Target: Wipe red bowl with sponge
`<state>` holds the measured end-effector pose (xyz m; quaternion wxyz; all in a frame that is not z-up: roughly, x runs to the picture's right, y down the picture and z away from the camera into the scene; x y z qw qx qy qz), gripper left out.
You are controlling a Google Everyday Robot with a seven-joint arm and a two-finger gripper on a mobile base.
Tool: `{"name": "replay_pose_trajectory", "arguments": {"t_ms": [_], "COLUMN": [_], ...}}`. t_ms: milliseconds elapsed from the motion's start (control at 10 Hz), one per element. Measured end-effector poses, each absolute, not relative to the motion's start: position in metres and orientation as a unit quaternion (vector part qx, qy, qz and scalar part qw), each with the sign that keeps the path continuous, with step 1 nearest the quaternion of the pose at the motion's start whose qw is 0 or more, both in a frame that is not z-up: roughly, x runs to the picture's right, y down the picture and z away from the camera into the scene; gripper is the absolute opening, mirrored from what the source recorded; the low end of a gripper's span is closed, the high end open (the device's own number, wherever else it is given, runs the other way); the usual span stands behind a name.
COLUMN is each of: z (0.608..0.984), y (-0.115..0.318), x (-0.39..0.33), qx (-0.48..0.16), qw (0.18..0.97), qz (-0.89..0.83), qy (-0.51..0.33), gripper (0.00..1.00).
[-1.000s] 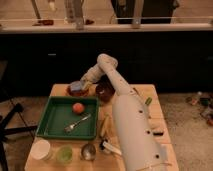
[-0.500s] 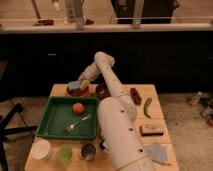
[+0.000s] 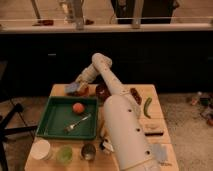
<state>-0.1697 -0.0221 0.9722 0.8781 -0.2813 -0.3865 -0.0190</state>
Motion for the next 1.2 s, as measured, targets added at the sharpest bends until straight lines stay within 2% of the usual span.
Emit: {"name": "replay_pose_trajectory", "arguments": {"t_ms": [500,1200], "z": [0.978,0.988], "y": [-0.009,-0.035], "x": [-0.143,-0.142], "qx": [-0.295,-0.282], "qw": [0.881,0.890], "qz": [0.004,0.006], "qy": [-0.369,-0.359], "gripper": [0.17,0.17]}}
